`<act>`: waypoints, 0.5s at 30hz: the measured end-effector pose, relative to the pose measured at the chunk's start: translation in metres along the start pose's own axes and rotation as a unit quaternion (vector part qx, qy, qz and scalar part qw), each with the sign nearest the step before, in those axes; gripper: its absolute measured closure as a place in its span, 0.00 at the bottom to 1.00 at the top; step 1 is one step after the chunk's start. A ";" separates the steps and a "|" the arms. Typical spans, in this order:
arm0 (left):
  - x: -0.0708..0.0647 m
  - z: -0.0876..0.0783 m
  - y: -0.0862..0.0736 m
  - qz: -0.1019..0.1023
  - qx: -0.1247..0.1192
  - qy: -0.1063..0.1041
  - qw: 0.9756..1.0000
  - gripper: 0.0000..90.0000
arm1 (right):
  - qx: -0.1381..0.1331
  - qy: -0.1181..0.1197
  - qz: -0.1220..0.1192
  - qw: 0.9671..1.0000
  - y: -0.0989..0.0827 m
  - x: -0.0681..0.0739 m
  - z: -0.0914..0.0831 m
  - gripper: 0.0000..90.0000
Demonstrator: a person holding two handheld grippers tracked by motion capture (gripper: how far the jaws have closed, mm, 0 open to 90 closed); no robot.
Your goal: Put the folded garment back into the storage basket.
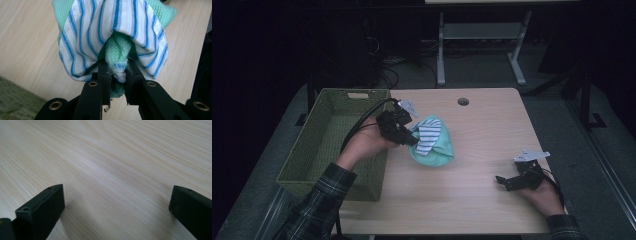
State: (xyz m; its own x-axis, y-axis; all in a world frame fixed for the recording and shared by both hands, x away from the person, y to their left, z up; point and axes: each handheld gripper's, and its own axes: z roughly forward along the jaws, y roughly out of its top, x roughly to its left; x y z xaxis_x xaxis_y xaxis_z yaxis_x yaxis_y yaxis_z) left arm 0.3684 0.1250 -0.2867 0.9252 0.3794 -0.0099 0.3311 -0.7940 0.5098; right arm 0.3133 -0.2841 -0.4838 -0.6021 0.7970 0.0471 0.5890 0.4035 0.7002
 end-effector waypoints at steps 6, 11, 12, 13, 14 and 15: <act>0.008 -0.018 -0.007 -0.013 -0.004 0.009 1.000 0.86 | -0.001 0.000 0.000 1.000 0.000 0.000 0.000 0.00; 0.014 -0.030 -0.016 -0.028 -0.011 0.022 0.999 0.86 | 0.000 0.000 0.000 1.000 0.000 0.000 0.000 0.00; 0.015 -0.033 -0.017 -0.031 -0.013 0.023 0.999 0.86 | -0.001 0.000 -0.001 1.000 0.000 0.000 0.000 0.00; 0.017 -0.035 -0.019 -0.033 -0.013 0.025 0.999 0.86 | -0.001 0.000 -0.001 1.000 0.000 0.000 0.000 0.00; 0.018 -0.037 -0.021 -0.034 -0.012 0.027 0.999 0.86 | 0.000 0.000 -0.001 1.000 0.000 0.000 0.000 0.00; 0.020 -0.039 -0.022 -0.037 -0.012 0.030 0.999 0.86 | -0.001 0.000 0.000 1.000 0.000 0.000 0.000 0.00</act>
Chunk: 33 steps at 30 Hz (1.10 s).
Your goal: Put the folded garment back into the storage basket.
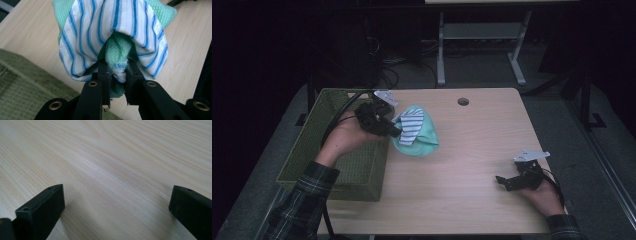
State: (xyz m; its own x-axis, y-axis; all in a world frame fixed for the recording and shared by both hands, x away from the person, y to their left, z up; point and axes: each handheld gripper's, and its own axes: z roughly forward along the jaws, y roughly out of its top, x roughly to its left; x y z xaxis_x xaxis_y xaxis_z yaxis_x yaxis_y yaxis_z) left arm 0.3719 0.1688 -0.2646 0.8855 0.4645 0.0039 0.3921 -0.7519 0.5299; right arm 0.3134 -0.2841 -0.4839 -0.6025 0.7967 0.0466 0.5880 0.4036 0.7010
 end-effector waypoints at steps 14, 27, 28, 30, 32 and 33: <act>0.021 -0.026 -0.027 -0.043 -0.008 0.035 0.998 0.86 | 0.000 0.000 0.000 1.000 0.000 0.000 0.000 0.00; 0.040 -0.051 -0.066 -0.094 -0.012 0.077 0.992 0.86 | 0.000 0.000 0.000 1.000 0.000 0.000 0.000 0.00; 0.041 -0.053 -0.070 -0.099 -0.013 0.081 0.992 0.86 | 0.000 0.000 0.000 1.000 0.000 0.000 0.000 0.00; 0.044 -0.054 -0.076 -0.106 -0.013 0.086 0.991 0.86 | 0.000 -0.001 0.000 1.000 0.000 0.000 0.000 0.00; 0.046 -0.056 -0.084 -0.117 -0.013 0.089 0.989 0.86 | 0.000 -0.001 0.000 1.000 0.000 0.000 0.000 0.00; 0.048 -0.057 -0.089 -0.126 -0.014 0.090 0.988 0.86 | 0.000 -0.001 0.000 1.000 0.000 0.000 0.000 0.00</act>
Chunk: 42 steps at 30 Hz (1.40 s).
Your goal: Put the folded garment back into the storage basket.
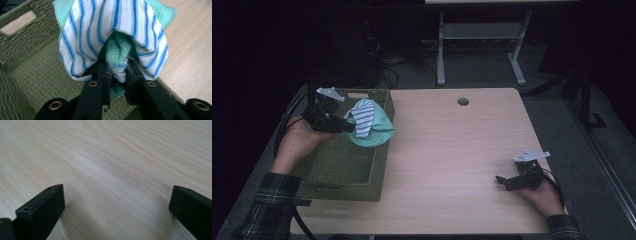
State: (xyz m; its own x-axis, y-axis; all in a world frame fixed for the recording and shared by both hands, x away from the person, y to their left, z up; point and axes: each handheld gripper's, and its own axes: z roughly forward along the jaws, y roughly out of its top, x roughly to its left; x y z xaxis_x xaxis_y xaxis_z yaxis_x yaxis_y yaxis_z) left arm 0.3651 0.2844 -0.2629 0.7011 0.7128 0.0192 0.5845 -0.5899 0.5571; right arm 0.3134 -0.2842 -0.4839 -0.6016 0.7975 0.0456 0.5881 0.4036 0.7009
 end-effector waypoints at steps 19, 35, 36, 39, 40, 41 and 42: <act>0.031 0.009 -0.053 -0.078 0.010 0.037 0.996 0.86 | 0.001 0.000 -0.001 1.000 0.000 0.000 0.000 0.00; 0.045 0.054 -0.086 -0.112 0.047 0.045 0.992 0.85 | 0.001 0.000 0.000 1.000 0.000 0.000 0.000 0.00; 0.045 0.059 -0.089 -0.117 0.050 0.046 0.991 0.85 | 0.000 -0.001 -0.001 1.000 0.000 0.000 0.000 0.00; 0.046 0.070 -0.094 -0.119 0.058 0.040 0.990 0.85 | -0.001 -0.001 -0.002 1.000 0.000 0.000 0.000 0.00; 0.046 0.073 -0.096 -0.118 0.061 0.037 0.990 0.85 | -0.001 -0.001 -0.003 1.000 0.000 0.000 0.000 0.00; 0.046 0.077 -0.097 -0.118 0.062 0.036 0.990 0.85 | -0.001 -0.001 -0.002 1.000 0.000 0.000 0.000 0.00; 0.046 0.080 -0.098 -0.117 0.064 0.035 0.990 0.85 | -0.001 -0.001 -0.002 1.000 0.000 0.000 0.000 0.00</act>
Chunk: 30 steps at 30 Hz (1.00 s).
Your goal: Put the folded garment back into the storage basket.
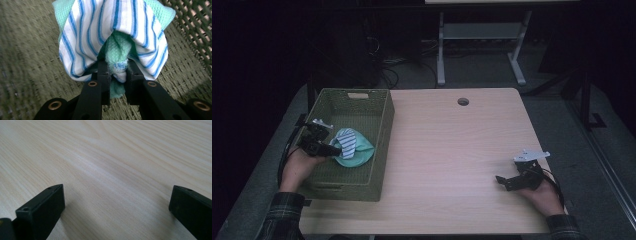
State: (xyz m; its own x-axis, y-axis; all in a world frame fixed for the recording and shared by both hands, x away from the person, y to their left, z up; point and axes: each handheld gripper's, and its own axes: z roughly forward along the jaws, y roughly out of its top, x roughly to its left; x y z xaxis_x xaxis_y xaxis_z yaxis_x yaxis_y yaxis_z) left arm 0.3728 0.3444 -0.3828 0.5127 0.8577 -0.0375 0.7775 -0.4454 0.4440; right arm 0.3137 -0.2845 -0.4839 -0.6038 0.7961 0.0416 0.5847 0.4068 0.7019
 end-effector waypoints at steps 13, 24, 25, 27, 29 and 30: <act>0.004 0.032 -0.003 0.029 0.077 0.013 0.997 0.84 | -0.001 -0.001 0.000 1.000 0.000 0.000 0.000 0.00; 0.009 0.025 -0.006 0.006 0.047 0.008 0.999 0.57 | 0.000 -0.003 0.001 1.000 0.000 -0.001 0.000 0.00; 0.009 0.024 -0.006 0.005 0.039 0.009 0.999 0.52 | 0.000 -0.003 0.002 1.000 0.000 0.000 0.000 0.00; 0.010 0.019 -0.005 -0.002 0.023 0.005 1.000 0.44 | 0.001 -0.003 0.002 1.000 0.000 0.000 0.000 0.00; 0.011 0.015 -0.005 -0.009 0.010 0.005 1.000 0.36 | 0.001 -0.003 0.002 1.000 0.000 0.000 0.000 0.00; 0.011 0.012 -0.004 -0.011 0.006 0.007 1.000 0.31 | 0.001 -0.003 0.002 1.000 0.000 0.000 0.000 0.00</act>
State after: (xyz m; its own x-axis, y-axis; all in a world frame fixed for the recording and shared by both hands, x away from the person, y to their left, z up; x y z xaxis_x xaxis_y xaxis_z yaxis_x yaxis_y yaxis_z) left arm 0.3800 0.3527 -0.3961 0.4910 0.8705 -0.0351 0.7926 -0.4296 0.4328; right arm 0.3135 -0.2850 -0.4839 -0.5978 0.8006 0.0408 0.5882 0.4036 0.7008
